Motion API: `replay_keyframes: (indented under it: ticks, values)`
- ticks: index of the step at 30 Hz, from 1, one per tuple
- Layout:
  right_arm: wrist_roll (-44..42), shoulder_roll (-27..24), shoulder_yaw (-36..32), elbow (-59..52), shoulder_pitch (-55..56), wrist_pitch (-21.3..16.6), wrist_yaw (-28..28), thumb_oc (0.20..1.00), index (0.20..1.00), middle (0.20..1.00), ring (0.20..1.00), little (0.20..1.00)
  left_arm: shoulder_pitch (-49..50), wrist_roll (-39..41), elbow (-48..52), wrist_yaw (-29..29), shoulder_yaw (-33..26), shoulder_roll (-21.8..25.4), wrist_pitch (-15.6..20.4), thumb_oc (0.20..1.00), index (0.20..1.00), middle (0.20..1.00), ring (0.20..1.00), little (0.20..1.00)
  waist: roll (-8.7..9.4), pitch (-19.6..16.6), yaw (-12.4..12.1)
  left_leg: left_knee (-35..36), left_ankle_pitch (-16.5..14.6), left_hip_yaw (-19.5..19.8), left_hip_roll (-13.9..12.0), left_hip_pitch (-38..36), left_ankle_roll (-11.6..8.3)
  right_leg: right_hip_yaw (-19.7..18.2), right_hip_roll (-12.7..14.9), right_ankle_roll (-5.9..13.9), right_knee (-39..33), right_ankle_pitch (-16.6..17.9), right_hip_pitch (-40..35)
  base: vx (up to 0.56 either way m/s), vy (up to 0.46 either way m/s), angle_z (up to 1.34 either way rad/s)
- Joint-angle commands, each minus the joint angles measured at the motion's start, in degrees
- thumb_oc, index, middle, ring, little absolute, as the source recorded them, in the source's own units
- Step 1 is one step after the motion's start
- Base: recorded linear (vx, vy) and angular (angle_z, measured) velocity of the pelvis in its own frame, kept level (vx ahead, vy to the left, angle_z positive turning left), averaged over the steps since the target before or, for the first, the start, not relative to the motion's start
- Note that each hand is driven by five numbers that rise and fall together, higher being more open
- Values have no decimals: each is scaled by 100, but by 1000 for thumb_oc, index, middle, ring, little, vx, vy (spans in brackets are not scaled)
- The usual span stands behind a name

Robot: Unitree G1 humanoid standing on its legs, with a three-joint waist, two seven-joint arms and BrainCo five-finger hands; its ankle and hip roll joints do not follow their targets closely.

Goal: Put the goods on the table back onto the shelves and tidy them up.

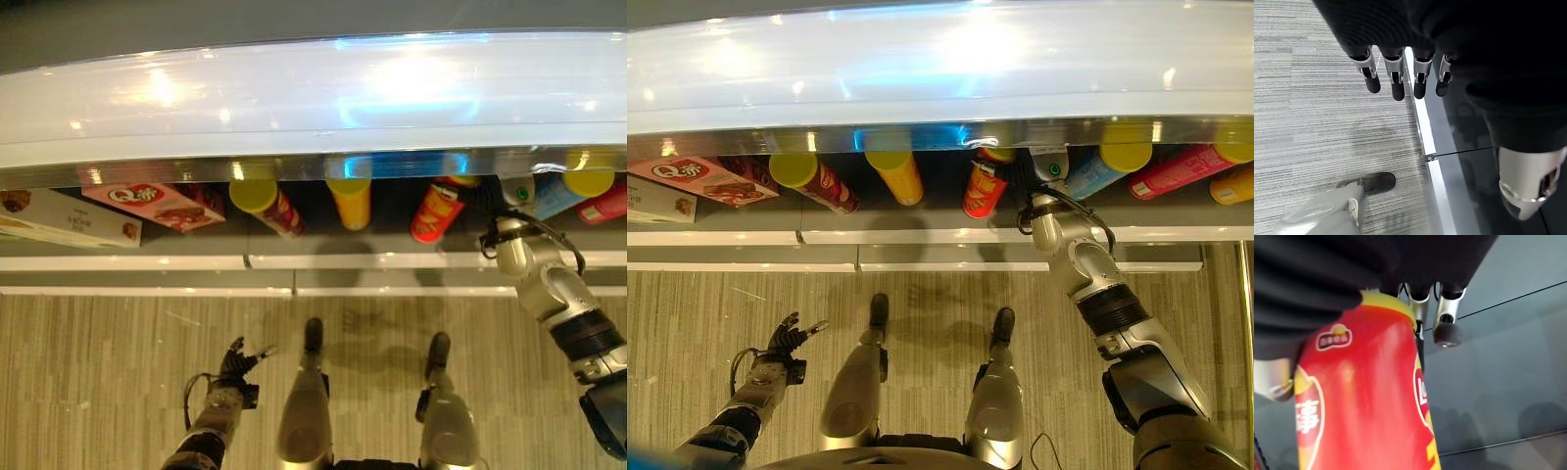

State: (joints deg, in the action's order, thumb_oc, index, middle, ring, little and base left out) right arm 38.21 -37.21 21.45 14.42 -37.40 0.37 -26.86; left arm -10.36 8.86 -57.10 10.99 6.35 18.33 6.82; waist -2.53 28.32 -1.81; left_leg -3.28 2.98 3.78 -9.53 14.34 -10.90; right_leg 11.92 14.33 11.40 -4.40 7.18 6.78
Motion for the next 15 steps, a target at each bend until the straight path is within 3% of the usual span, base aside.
replay_keyframes:
  ticks: [1, 15]
  values:
    - [-10, -78, 68, -176, -484, -97, -118, 200, 200, 200, 200, 200, -51, 183, -228, 166, 81, 162, -5, 1000, 1000, 1000, 1000, 1000, 198, -211, -51, -873, -736, -152, -340, 219, 5, -171, 558, 165, 1198, -1073, 202, 0, 0, 0]
    - [0, -110, 78, -175, -476, -87, -94, 200, 200, 200, 200, 200, -93, 170, -265, 165, 69, 176, -21, 1000, 1000, 1000, 1000, 1000, 218, -197, -24, -923, -753, -148, -352, 238, -2, -212, 555, 156, 1258, -1088, 256, 0, 0, 0]
